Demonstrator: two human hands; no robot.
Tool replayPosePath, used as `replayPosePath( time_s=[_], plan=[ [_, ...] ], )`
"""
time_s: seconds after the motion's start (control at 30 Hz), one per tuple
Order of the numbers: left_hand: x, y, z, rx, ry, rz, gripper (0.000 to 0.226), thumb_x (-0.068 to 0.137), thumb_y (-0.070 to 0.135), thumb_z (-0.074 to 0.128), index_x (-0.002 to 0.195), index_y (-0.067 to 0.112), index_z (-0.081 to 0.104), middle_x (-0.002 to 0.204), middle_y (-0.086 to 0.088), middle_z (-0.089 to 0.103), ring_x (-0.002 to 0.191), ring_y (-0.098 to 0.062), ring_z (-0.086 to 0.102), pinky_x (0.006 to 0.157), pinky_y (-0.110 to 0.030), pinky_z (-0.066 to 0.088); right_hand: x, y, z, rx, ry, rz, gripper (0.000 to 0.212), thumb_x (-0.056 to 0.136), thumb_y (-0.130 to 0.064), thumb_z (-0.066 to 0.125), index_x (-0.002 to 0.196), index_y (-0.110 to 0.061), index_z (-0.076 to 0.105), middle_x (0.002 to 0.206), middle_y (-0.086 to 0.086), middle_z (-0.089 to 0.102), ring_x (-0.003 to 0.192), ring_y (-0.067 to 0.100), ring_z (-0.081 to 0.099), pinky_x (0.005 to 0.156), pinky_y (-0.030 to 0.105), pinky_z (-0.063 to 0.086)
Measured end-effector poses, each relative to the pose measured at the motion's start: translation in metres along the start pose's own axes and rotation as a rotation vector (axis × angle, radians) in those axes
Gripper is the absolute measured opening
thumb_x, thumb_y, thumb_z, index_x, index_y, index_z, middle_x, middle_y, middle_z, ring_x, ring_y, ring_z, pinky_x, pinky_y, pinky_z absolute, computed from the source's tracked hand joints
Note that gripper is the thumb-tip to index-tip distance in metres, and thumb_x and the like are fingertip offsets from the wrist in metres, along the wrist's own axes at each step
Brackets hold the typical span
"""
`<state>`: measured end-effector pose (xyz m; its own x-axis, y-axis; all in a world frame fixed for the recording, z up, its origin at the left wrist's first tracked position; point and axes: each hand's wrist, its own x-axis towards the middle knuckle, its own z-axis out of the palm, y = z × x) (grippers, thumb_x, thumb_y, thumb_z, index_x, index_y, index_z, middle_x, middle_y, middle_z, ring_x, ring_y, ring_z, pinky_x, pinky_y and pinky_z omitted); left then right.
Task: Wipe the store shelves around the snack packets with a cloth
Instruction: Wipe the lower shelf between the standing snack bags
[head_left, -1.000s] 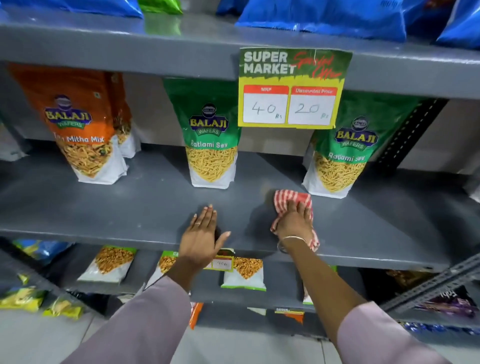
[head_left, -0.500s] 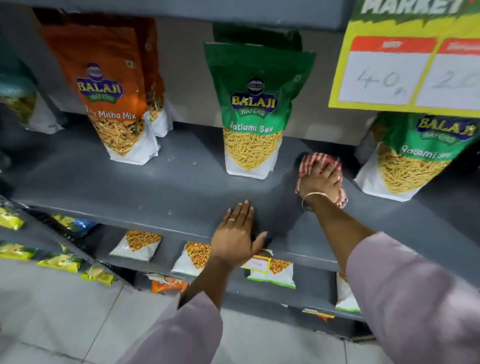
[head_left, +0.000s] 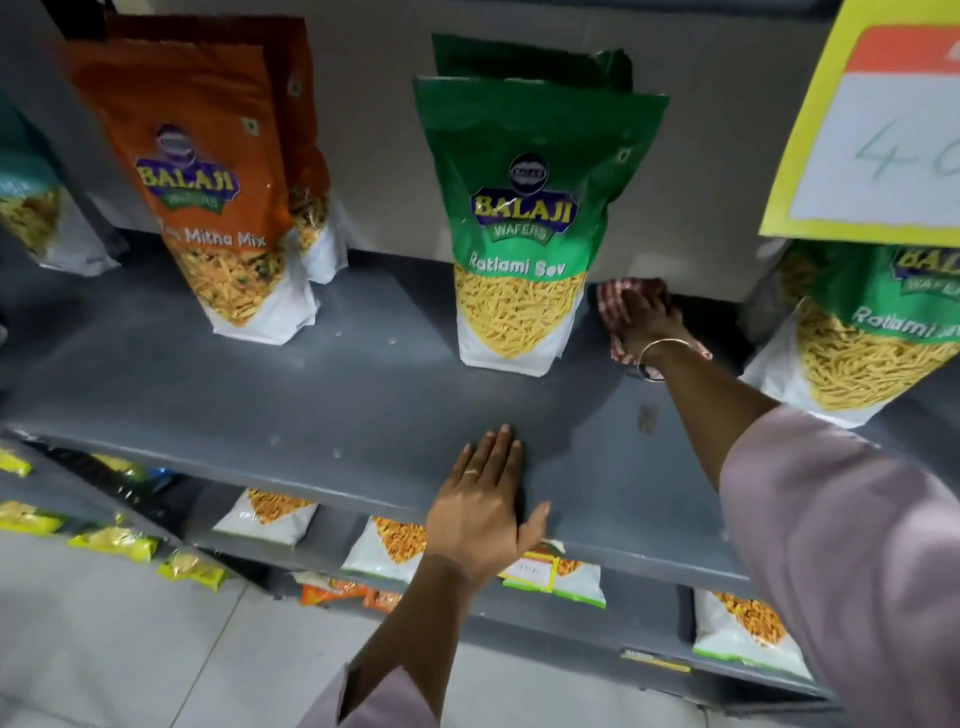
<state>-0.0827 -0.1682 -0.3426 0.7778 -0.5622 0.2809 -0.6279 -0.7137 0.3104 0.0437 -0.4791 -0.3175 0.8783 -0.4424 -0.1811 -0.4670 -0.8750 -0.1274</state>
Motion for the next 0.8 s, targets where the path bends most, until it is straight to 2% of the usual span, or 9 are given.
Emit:
replayPosePath(
  time_s=[0.13, 0.23, 0.3, 0.43, 0.5, 0.57, 0.67, 0.73, 0.8],
  plan=[
    [-0.001, 0.001, -0.001, 0.044, -0.002, 0.021, 0.062, 0.084, 0.045, 0.037, 0.111, -0.001, 0.067, 0.122, -0.018, 0.062, 0.107, -0.03, 0.063, 0.099, -0.034, 0.032, -0.032, -0.011, -0.01, 0.056, 0.001, -0.205, 0.066, 0.094, -0.035, 0.033, 0.154, -0.027, 0.006, 0.163, 0.0, 0.002, 0.15, 0.031, 0.002, 0.121, 0.043, 0.008],
    [-0.001, 0.003, -0.005, 0.07, -0.075, 0.003, 0.062, 0.08, 0.045, 0.038, 0.112, -0.001, 0.066, 0.122, -0.018, 0.062, 0.108, -0.03, 0.062, 0.099, -0.034, 0.03, -0.065, -0.008, -0.005, 0.242, -0.019, -0.149, 0.054, 0.095, -0.032, 0.046, 0.148, -0.028, 0.034, 0.158, 0.004, 0.03, 0.146, 0.027, 0.026, 0.121, 0.039, 0.02],
    [-0.002, 0.005, -0.006, 0.068, -0.089, -0.008, 0.062, 0.08, 0.044, 0.038, 0.111, -0.002, 0.066, 0.121, -0.019, 0.062, 0.108, -0.031, 0.062, 0.099, -0.035, 0.03, -0.098, -0.005, -0.003, 0.288, -0.034, -0.19, 0.051, 0.094, -0.027, 0.053, 0.144, -0.031, 0.041, 0.154, -0.002, 0.037, 0.143, 0.021, 0.034, 0.119, 0.034, 0.026],
    [-0.002, 0.008, -0.01, 0.088, -0.107, -0.006, 0.059, 0.078, 0.037, 0.038, 0.11, -0.004, 0.066, 0.119, -0.022, 0.063, 0.106, -0.034, 0.063, 0.099, -0.037, 0.028, -0.168, 0.004, 0.0, 0.436, -0.091, -0.321, 0.043, 0.093, -0.013, 0.056, 0.134, -0.026, 0.055, 0.149, -0.003, 0.045, 0.14, 0.013, 0.039, 0.117, 0.024, 0.025],
    [-0.002, 0.008, -0.011, 0.095, -0.111, -0.004, 0.059, 0.075, 0.032, 0.036, 0.109, -0.005, 0.066, 0.118, -0.022, 0.063, 0.106, -0.034, 0.063, 0.099, -0.037, 0.028, -0.197, 0.008, -0.001, 0.498, -0.266, -0.336, 0.042, 0.09, -0.006, 0.055, 0.127, -0.024, 0.062, 0.144, 0.004, 0.052, 0.135, 0.019, 0.047, 0.118, 0.032, 0.03],
    [-0.004, 0.007, -0.01, 0.114, -0.116, 0.01, 0.059, 0.074, 0.031, 0.035, 0.108, -0.005, 0.067, 0.117, -0.022, 0.063, 0.105, -0.034, 0.063, 0.099, -0.037, 0.029, -0.218, 0.018, -0.009, 0.527, -0.573, -0.331, 0.042, 0.083, -0.006, 0.057, 0.123, -0.016, 0.066, 0.128, 0.012, 0.064, 0.118, 0.028, 0.06, 0.106, 0.037, 0.046],
    [-0.003, 0.009, -0.012, 0.12, -0.122, 0.013, 0.058, 0.072, 0.029, 0.034, 0.105, -0.004, 0.068, 0.114, -0.021, 0.065, 0.101, -0.033, 0.065, 0.092, -0.038, 0.047, -0.228, 0.032, -0.038, 0.66, -0.841, -0.289, 0.043, 0.084, -0.015, 0.063, 0.124, 0.0, 0.06, 0.113, 0.018, 0.066, 0.111, 0.028, 0.06, 0.079, 0.021, 0.052],
    [-0.002, 0.01, -0.013, 0.126, -0.132, 0.012, 0.057, 0.072, 0.026, 0.033, 0.104, -0.005, 0.069, 0.112, -0.021, 0.066, 0.1, -0.033, 0.066, 0.084, -0.048, 0.051, -0.225, 0.032, -0.049, 0.94, -0.67, -0.211, 0.025, 0.093, -0.012, 0.058, 0.115, -0.007, 0.067, 0.105, 0.007, 0.074, 0.099, 0.014, 0.067, 0.079, 0.017, 0.053],
    [-0.002, 0.009, -0.013, 0.137, -0.139, 0.016, 0.056, 0.072, 0.025, 0.033, 0.103, -0.006, 0.069, 0.111, -0.022, 0.066, 0.099, -0.034, 0.066, 0.082, -0.051, 0.051, -0.209, 0.03, -0.04, 0.961, -0.244, -0.135, 0.029, 0.094, -0.005, 0.052, 0.118, -0.014, 0.067, 0.109, -0.001, 0.072, 0.096, 0.007, 0.068, 0.089, 0.023, 0.051]
  ],
)
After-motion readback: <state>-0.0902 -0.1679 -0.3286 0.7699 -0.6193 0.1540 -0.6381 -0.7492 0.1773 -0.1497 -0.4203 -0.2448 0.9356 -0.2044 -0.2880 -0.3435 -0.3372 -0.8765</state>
